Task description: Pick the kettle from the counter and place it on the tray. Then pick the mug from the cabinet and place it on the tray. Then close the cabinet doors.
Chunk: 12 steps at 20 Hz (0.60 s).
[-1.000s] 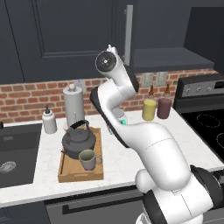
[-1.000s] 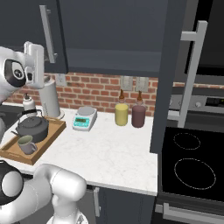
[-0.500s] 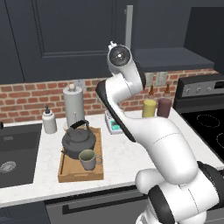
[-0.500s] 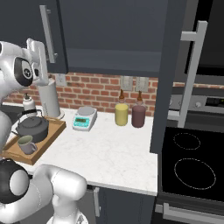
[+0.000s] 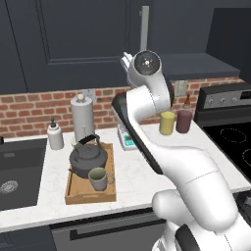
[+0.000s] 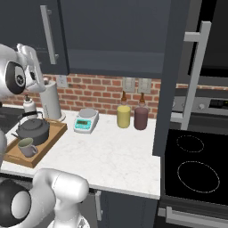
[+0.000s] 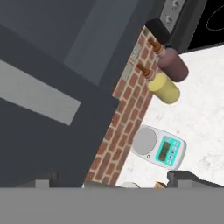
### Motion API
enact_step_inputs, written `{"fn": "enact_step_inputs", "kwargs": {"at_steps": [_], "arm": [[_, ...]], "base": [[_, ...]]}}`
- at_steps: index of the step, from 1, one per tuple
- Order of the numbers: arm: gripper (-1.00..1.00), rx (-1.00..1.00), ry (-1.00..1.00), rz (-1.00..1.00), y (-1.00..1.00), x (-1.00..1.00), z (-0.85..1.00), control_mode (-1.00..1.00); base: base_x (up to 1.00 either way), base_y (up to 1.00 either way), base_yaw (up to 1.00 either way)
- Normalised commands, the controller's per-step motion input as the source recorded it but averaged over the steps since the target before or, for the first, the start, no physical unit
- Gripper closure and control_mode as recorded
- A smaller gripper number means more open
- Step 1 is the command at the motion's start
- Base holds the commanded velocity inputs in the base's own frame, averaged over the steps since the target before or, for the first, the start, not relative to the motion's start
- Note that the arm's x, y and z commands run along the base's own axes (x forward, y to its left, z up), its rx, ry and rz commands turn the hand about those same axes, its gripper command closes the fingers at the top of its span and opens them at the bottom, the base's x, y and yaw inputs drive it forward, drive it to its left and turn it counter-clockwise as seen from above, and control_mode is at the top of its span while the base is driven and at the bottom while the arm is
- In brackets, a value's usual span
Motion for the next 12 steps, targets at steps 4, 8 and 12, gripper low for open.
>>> {"fn": "enact_step_inputs", "kwargs": {"at_steps": [4, 8, 12], "arm": [[-1.00, -0.08, 0.00, 0.05, -0.01, -0.88, -0.14, -1.00], [-1.00, -0.06, 0.00, 0.00, -0.22, -0.82, 0.00, -1.00], [-1.00, -0.01, 0.00, 0.00, -0.34, -0.82, 0.00, -1.00]], "base": [[0.00, 0.00, 0.00], [0.00, 0.00, 0.00], [0.00, 0.00, 0.00]]}}
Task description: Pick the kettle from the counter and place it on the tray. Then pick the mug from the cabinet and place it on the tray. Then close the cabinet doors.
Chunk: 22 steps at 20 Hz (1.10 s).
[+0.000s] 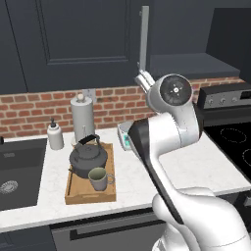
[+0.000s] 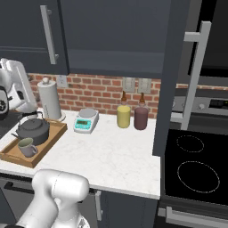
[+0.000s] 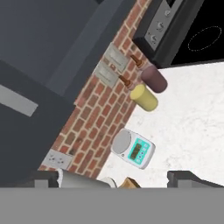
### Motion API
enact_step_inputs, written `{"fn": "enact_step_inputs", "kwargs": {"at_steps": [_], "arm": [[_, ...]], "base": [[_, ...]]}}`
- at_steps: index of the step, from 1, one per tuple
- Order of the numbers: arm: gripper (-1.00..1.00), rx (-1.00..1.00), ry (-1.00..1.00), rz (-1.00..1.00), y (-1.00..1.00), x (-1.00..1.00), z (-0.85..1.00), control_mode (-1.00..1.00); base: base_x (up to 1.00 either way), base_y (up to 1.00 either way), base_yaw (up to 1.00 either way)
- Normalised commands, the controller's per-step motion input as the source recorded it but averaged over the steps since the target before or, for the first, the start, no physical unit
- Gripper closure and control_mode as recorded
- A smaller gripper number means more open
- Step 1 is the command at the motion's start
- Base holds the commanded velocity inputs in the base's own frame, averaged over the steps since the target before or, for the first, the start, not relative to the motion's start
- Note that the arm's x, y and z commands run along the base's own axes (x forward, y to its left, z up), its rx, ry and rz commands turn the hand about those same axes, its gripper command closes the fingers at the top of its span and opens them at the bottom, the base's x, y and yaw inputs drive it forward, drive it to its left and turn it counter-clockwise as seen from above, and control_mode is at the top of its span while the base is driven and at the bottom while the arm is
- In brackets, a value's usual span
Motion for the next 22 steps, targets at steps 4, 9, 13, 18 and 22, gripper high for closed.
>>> {"fn": "enact_step_inputs", "kwargs": {"at_steps": [4, 9, 13, 18, 22], "arm": [[-1.00, 0.00, 0.00, 0.00, -0.32, -0.80, 0.00, -1.00], [-1.00, 0.00, 0.02, 0.00, -0.31, -0.58, 0.00, -1.00], [-1.00, 0.00, 0.05, 0.00, -0.29, -0.49, 0.01, -1.00], [-1.00, 0.00, 0.12, -0.01, -0.39, -0.45, 0.01, -1.00], [-1.00, 0.00, 0.11, -0.08, -0.33, -0.40, 0.05, -1.00]], "base": [[0.00, 0.00, 0.00], [0.00, 0.00, 0.00], [0.00, 0.00, 0.00], [0.00, 0.00, 0.00], [0.00, 0.00, 0.00]]}}
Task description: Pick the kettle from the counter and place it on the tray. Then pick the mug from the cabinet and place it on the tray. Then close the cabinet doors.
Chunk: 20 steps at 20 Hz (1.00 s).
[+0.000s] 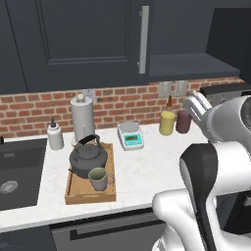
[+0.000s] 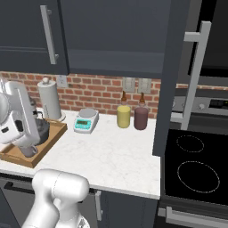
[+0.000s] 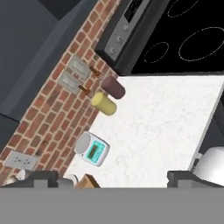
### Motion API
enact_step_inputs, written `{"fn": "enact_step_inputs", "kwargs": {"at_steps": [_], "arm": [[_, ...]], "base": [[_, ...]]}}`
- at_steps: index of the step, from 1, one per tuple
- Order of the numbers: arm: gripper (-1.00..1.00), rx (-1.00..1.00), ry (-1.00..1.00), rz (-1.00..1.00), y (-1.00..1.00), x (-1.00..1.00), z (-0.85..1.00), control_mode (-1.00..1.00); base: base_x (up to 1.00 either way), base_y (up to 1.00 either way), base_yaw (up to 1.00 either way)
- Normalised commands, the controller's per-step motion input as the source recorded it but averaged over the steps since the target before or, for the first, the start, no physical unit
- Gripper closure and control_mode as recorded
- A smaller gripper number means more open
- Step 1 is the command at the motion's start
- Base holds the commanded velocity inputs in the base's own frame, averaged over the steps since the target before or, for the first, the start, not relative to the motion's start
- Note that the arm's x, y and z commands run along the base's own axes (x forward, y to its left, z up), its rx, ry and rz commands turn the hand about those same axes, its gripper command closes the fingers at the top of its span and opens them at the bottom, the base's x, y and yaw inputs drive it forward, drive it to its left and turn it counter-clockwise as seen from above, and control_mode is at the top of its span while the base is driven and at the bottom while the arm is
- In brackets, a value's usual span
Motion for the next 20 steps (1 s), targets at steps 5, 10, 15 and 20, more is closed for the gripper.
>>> {"fn": "enact_step_inputs", "kwargs": {"at_steps": [5, 10, 15, 20], "arm": [[-1.00, 0.00, 0.00, -0.20, -0.47, -0.36, 0.12, -1.00], [-1.00, 0.00, -0.08, -0.24, -0.52, -0.05, 0.09, -1.00], [-1.00, 0.00, -0.27, -0.15, -0.75, -0.07, 0.10, -1.00], [-1.00, 0.00, -0.37, -0.12, -0.73, -0.07, 0.05, -1.00]], "base": [[0.00, 0.00, 0.00], [0.00, 0.00, 0.00], [0.00, 0.00, 0.00], [0.00, 0.00, 0.00]]}}
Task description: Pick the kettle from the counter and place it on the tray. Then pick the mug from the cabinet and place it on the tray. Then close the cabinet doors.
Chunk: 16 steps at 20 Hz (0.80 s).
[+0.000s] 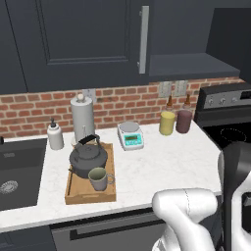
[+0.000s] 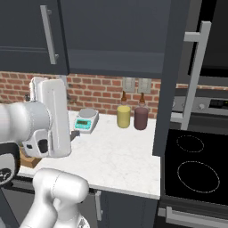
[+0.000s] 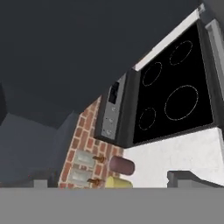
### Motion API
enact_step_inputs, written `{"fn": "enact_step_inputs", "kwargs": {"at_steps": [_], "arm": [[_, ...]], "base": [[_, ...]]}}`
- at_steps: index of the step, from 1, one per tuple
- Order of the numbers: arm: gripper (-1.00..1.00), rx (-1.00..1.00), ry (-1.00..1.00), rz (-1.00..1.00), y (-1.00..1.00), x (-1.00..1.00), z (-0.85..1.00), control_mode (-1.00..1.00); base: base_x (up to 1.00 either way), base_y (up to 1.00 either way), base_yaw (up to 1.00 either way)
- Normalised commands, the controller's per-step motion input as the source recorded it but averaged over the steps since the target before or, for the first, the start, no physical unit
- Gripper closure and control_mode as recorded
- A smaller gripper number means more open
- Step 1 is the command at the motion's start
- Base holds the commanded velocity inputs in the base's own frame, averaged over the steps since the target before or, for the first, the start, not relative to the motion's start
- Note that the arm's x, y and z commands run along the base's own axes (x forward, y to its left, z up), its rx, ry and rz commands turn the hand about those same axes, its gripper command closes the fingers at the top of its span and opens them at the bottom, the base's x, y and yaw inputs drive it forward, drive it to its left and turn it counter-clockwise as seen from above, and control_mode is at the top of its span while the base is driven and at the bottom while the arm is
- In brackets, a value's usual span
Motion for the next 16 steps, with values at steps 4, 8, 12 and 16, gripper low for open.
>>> {"fn": "enact_step_inputs", "kwargs": {"at_steps": [4, 8, 12, 16], "arm": [[-1.00, 0.03, -0.24, -0.15, -0.81, -0.01, 0.00, -1.00], [-1.00, 0.09, -0.05, -0.24, -0.76, -0.08, 0.02, -1.00], [-1.00, 0.06, -0.09, -0.34, -0.61, -0.26, 0.15, -1.00], [-1.00, 0.15, -0.07, -0.31, -0.61, -0.40, 0.22, -1.00]], "base": [[0.00, 0.00, 0.00], [0.00, 0.00, 0.00], [0.00, 0.00, 0.00], [0.00, 0.00, 0.00]]}}
